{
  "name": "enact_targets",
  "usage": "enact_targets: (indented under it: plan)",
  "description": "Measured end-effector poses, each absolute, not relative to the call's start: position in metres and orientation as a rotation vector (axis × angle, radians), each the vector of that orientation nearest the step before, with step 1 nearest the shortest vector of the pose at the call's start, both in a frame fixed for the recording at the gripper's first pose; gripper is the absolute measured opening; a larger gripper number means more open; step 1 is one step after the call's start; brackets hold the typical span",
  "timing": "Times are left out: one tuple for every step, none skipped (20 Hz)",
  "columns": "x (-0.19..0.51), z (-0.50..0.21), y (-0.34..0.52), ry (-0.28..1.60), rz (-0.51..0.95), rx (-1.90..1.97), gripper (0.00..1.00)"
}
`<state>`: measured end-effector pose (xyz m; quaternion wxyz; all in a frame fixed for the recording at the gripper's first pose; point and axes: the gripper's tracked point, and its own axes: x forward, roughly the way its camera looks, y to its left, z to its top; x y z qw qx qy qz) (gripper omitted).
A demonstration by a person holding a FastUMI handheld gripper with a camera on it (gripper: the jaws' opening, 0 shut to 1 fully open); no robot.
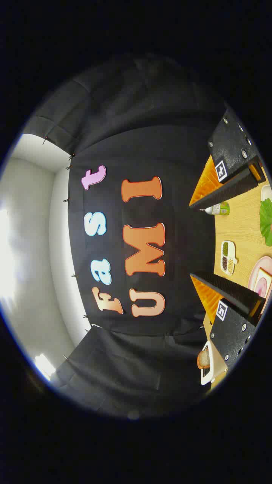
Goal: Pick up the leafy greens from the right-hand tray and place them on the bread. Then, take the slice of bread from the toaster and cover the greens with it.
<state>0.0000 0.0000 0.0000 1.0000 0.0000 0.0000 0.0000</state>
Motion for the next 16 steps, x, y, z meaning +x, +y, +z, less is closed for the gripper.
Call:
enact_targets:
  plan:
    - [-0.0006,-0.0002,-0.0018,0.005,-0.002,0.001,0.98]
    - [0.0005,0.0011,-0.0024,0.004,0.002,-0.002,0.98]
    - [0.0006,0.0025,-0.0032,0.006,0.001,-0.003,0.98]
    - [-0.0001,0.0026,-0.0034,0.008,0.004,-0.004,0.98]
    - [0.0002,0.0025,-0.0037,0.01,0.005,-0.004,0.98]
    - [-0.0002,0.0025,-0.0038,0.013,0.005,-0.002,0.98]
    - [0.0002,0.0034,-0.0036,0.013,0.005,-0.001,0.98]
    - [0.0001,0.0051,-0.0046,0.009,0.005,-0.001,0.98]
    - [0.0007,0.0062,-0.004,0.007,0.007,0.0,0.98]
    - [0.0004,0.0061,-0.0044,0.008,0.006,0.002,0.98]
    - [0.0003,0.0059,-0.0036,0.01,0.006,0.005,0.98]
    - [0.0008,0.0051,-0.005,0.016,0.003,0.007,0.98]
    - [0.001,0.0041,-0.0055,0.02,0.004,0.004,0.98]
    - [0.0017,0.0024,-0.0062,0.026,0.002,0.003,0.98]
    - [0.002,0.0013,-0.0065,0.032,0.001,0.003,0.98]
    - [0.0022,0.001,-0.0067,0.037,0.002,0.004,0.98]
